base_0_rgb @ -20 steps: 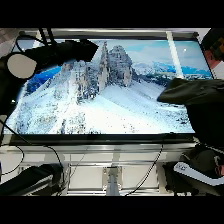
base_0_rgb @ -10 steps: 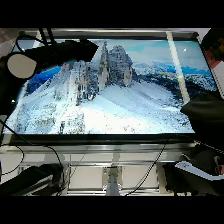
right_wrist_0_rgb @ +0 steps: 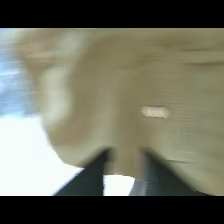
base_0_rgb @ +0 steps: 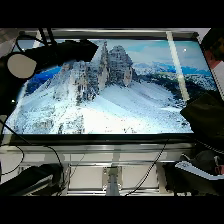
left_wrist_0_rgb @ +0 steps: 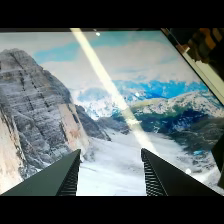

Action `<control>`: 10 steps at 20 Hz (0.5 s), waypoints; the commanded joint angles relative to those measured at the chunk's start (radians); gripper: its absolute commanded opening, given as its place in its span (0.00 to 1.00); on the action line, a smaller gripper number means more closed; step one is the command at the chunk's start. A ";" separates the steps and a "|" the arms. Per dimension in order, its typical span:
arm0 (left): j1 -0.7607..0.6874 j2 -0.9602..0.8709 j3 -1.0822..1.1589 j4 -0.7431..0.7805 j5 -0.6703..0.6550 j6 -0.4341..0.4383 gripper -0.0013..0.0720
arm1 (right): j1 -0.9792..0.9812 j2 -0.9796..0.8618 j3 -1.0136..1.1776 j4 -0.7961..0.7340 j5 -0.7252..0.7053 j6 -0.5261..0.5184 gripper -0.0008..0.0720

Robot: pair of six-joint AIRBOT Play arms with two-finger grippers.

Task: Fold the clothes and pants, and hang the long-sleeved shirts on hangers.

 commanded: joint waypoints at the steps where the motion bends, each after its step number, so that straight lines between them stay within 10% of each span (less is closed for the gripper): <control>1: 0.013 0.004 0.000 0.074 -0.029 0.008 0.39 | 0.087 -0.005 0.001 0.438 -0.026 -0.144 0.05; 4: 0.062 0.047 0.000 0.137 -0.105 0.008 0.05 | 0.349 -0.006 0.000 0.503 -0.040 -0.175 0.05; 10: 0.252 0.263 0.000 0.142 -0.356 0.009 0.05 | 0.953 -0.040 0.001 0.533 -0.089 -0.217 0.05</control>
